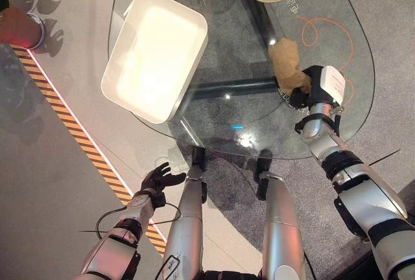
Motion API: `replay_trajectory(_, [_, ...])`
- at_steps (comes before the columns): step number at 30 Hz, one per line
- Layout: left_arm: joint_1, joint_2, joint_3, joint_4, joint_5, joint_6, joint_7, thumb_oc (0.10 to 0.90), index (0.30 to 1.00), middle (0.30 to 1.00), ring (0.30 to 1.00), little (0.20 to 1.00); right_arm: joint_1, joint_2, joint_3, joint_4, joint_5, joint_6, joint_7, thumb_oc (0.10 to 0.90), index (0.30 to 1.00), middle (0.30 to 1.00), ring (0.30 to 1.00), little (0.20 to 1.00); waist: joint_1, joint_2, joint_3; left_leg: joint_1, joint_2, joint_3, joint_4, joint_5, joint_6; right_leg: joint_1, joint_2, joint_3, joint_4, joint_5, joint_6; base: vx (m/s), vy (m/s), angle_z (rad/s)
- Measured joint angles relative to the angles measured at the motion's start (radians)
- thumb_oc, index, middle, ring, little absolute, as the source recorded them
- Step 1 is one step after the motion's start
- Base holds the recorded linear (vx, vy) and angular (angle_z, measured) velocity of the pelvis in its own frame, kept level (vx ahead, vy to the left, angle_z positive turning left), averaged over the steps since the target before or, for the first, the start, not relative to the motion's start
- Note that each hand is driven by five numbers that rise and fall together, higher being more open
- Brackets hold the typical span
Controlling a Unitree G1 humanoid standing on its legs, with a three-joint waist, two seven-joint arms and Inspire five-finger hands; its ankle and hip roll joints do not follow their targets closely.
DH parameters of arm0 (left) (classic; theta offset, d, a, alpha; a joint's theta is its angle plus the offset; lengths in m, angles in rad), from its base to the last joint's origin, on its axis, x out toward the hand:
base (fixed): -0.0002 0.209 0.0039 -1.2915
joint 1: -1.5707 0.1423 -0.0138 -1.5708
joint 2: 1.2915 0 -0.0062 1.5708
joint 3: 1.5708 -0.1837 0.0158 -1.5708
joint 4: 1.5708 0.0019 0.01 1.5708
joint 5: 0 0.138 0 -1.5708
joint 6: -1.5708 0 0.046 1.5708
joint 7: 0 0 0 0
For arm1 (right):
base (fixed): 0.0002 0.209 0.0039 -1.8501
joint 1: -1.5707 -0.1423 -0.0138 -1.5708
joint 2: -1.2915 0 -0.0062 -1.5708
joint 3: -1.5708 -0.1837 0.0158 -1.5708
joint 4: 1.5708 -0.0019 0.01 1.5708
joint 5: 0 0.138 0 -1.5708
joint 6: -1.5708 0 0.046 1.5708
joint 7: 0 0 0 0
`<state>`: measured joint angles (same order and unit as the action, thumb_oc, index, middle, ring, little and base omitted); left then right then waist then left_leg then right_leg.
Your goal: Wipe the table with a cloth and put it in the basket.
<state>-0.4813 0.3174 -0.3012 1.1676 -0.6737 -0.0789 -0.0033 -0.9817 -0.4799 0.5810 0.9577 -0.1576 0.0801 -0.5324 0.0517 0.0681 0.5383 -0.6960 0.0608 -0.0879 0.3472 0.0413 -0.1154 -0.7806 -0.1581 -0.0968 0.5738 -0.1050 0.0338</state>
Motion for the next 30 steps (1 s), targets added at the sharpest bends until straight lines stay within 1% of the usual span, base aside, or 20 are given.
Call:
replay_trajectory(6, [0.000,0.001,0.001,-0.007,0.000,-0.017,0.017,0.800,0.900,0.900,0.900,0.900,0.003,0.020,0.083,-0.063,-0.041,-0.001,0.062,0.100,0.300,0.300,0.300,0.200,0.007,0.000,0.000,0.000,-0.001,0.000,0.000,0.000,0.000,0.000,-0.001,0.000,0.001,-0.001,0.000,0.00,0.000,0.00])
replay_trajectory(11, [0.000,0.001,0.001,-0.007,0.001,-0.017,0.017,0.800,0.900,0.900,0.900,0.900,0.003,0.046,0.107,-0.070,-0.081,-0.002,0.093,0.100,0.300,0.300,0.300,0.200,0.012,0.000,0.000,0.001,-0.001,0.000,0.000,0.001,-0.001,0.000,-0.002,0.000,0.006,-0.002,-0.001,0.00,0.000,0.00])
replay_trajectory(13, [0.000,0.000,0.000,-0.007,0.001,-0.017,0.017,0.800,0.900,0.900,0.900,0.900,0.004,0.047,0.113,-0.072,-0.085,-0.007,0.106,0.100,0.300,0.300,0.300,0.200,0.013,0.000,0.000,0.002,-0.001,0.000,0.000,0.001,-0.002,0.000,-0.002,0.000,0.008,-0.002,-0.001,0.00,0.000,0.00])
replay_trajectory(18, [0.000,0.000,0.001,-0.008,0.001,-0.017,0.017,0.800,0.900,0.900,0.900,0.900,0.009,0.033,0.147,-0.111,-0.147,-0.028,0.179,0.100,0.300,0.300,0.300,0.200,0.013,0.000,0.000,0.005,0.000,0.000,0.000,0.001,-0.002,-0.002,-0.002,0.000,0.017,-0.008,-0.002,0.00,0.000,0.00])
replay_trajectory(21, [0.000,0.000,0.001,-0.009,0.002,-0.017,0.017,0.800,0.900,0.900,0.900,0.900,0.018,0.031,0.179,-0.133,-0.174,-0.060,0.235,0.100,0.300,0.300,0.300,0.200,0.013,0.001,0.000,0.007,0.000,0.000,-0.004,0.002,-0.004,-0.002,-0.002,-0.001,0.018,-0.010,-0.003,0.00,0.000,0.00])
replay_trajectory(27, [0.000,0.000,0.001,-0.012,0.002,-0.017,0.017,0.800,0.900,0.900,0.900,0.900,0.064,0.028,0.227,-0.199,-0.206,-0.096,0.315,0.100,0.300,0.300,0.300,0.200,0.019,0.001,0.000,0.009,-0.001,0.000,-0.013,0.003,-0.005,-0.002,-0.004,-0.001,0.017,-0.012,-0.003,0.00,0.000,0.00])
replay_trajectory(30, [0.000,0.000,0.001,-0.011,0.003,-0.017,0.017,0.800,0.900,0.900,0.900,0.900,0.077,0.027,0.256,-0.203,-0.215,-0.129,0.352,0.100,0.300,0.300,0.300,0.200,0.022,0.000,0.000,0.010,-0.001,0.000,-0.014,0.003,-0.005,-0.002,-0.004,-0.001,0.017,-0.014,-0.003,0.00,0.000,0.00])
